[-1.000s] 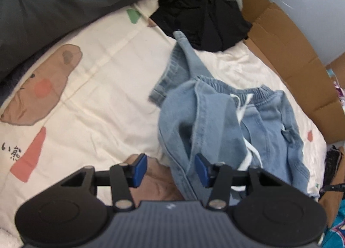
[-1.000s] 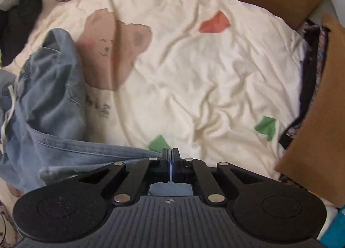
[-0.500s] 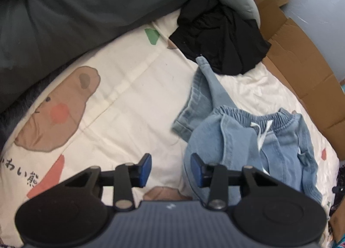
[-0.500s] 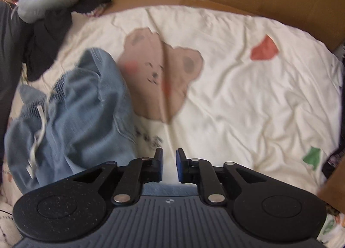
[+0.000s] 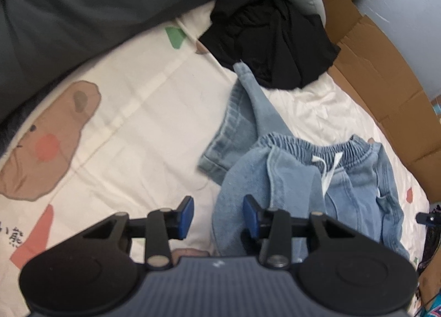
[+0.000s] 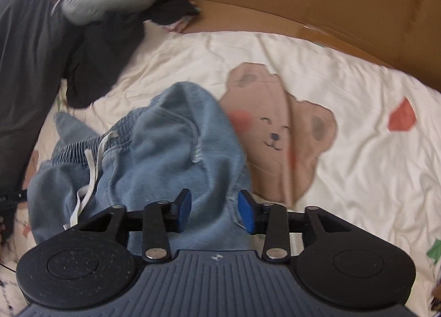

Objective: Fold clothes

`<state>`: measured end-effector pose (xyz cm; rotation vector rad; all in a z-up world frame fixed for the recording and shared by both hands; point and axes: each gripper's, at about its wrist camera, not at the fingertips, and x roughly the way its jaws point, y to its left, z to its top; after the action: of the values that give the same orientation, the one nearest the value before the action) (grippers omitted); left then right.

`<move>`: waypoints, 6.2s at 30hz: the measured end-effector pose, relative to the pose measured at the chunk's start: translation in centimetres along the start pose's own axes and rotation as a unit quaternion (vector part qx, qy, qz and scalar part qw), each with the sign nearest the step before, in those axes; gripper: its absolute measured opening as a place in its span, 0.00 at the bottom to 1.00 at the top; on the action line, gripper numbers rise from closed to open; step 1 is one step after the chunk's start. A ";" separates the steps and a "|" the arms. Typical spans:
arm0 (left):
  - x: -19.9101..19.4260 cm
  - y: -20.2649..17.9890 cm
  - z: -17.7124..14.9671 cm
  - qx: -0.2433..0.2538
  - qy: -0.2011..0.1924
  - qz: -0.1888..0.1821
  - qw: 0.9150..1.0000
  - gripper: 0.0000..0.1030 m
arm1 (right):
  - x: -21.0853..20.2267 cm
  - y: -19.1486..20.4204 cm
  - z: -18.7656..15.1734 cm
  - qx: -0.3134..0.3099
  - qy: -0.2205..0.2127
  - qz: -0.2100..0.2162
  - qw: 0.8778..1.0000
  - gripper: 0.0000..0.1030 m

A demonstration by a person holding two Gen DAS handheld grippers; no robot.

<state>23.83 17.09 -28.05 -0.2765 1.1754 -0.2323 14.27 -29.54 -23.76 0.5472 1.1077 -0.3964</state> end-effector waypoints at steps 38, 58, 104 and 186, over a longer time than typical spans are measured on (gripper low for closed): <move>0.4 -1.0 -1.1 0.026 0.008 0.014 1.000 0.48 | -1.5 -4.5 -5.7 -0.034 0.049 -0.083 0.995 0.05; -2.1 0.3 -0.5 0.022 -0.017 0.013 1.000 0.43 | 4.0 -10.5 -6.5 0.040 0.071 -0.101 0.992 0.15; 1.2 -6.8 -3.3 0.037 -0.063 -0.038 0.997 0.38 | -0.8 -3.7 -1.4 -0.006 -0.035 -0.023 0.999 0.33; 3.1 -7.5 -3.4 0.113 -0.001 -0.073 0.991 0.33 | 10.8 13.1 -4.1 -0.028 0.049 0.165 0.985 0.46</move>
<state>21.52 8.70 -29.48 -0.1637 1.1168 -0.4888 22.91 -16.95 -32.17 0.6937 1.0951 -0.0501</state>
